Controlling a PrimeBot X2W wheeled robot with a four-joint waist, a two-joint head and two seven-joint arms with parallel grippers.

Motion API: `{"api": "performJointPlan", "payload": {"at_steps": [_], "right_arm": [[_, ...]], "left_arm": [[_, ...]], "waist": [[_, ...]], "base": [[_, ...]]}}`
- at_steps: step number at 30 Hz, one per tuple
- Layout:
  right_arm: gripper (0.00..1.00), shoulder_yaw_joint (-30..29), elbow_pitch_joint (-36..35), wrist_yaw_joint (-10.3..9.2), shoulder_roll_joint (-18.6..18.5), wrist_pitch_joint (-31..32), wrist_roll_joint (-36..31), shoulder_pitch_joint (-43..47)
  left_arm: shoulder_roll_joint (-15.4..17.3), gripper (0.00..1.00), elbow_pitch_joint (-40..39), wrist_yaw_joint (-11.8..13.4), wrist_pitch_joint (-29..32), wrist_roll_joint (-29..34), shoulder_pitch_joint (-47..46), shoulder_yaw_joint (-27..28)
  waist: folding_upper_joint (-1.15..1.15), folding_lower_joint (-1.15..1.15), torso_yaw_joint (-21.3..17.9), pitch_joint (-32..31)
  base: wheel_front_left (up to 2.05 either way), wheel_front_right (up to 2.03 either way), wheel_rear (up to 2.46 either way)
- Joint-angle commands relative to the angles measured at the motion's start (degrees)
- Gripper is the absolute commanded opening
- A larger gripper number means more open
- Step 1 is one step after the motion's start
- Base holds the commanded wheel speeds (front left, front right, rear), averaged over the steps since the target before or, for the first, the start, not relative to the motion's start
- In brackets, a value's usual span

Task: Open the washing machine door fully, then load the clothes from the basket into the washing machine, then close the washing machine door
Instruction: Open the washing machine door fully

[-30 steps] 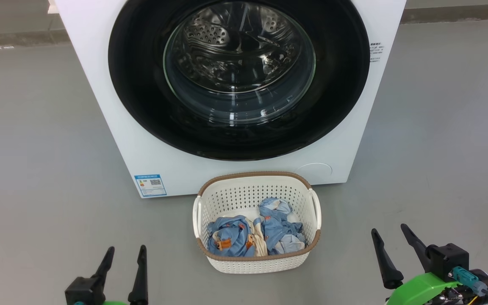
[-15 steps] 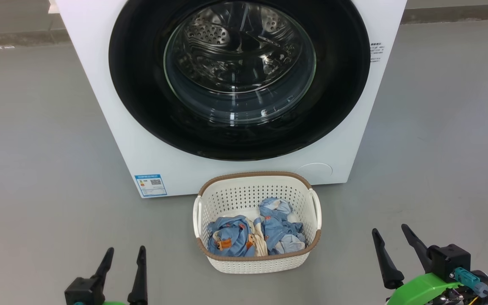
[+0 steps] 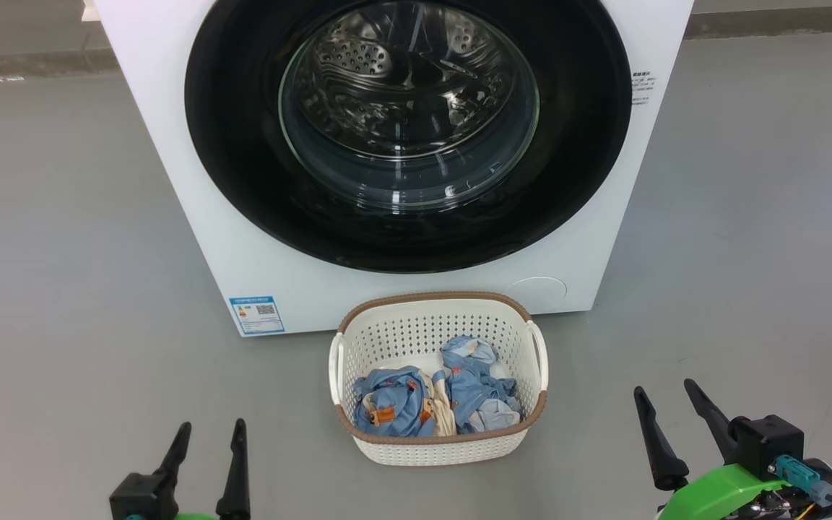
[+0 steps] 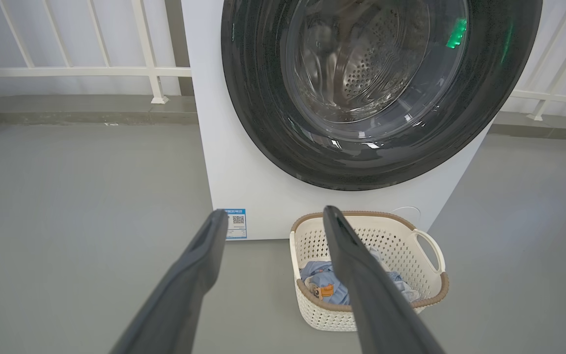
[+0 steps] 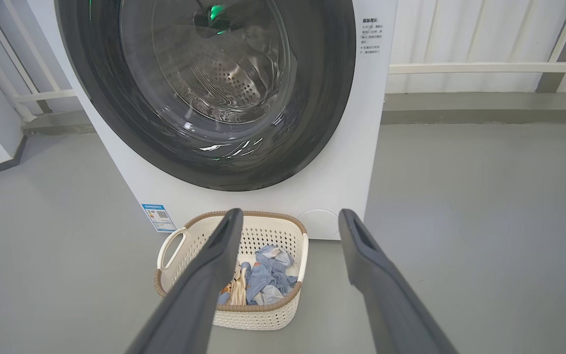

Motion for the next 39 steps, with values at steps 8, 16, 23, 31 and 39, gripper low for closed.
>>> {"api": "performJointPlan", "payload": {"at_steps": [8,16,23,31,39], "right_arm": [[1.00,1.89,-2.83,0.09,-0.10,-0.43,-0.13,-2.77],[1.00,2.13,-3.62,0.09,-0.16,-0.10,-0.16,-2.62],[1.00,2.23,-3.84,0.09,-0.14,0.12,-0.21,-2.45],[1.00,2.27,-4.00,0.09,-0.09,0.28,-0.14,-2.32],[1.00,2.17,-4.09,0.09,-0.05,0.46,-0.33,-2.13]], "left_arm": [[0.86,1.00,-2.03,0.65,-0.71,-0.08,-2.80,1.61],[0.78,1.00,-2.24,0.60,-0.71,0.00,-2.81,1.68],[0.66,1.00,-2.47,0.60,-0.71,-0.03,-2.80,1.77],[0.50,1.00,-2.84,0.50,-0.71,-0.03,-2.80,1.83],[0.30,1.00,-4.12,0.18,-0.71,-0.11,-2.45,2.16]], "waist": [[0.00,0.00,0.11,-0.01],[0.00,0.00,0.20,-0.17],[0.00,0.00,0.20,-0.34],[0.00,0.00,0.25,-0.61],[0.00,0.00,0.27,-0.74]], "base": [[0.12,0.12,-0.25],[0.71,0.71,-1.42],[1.19,1.19,-2.38],[1.23,1.23,-2.46],[0.96,0.96,-1.93]]}}
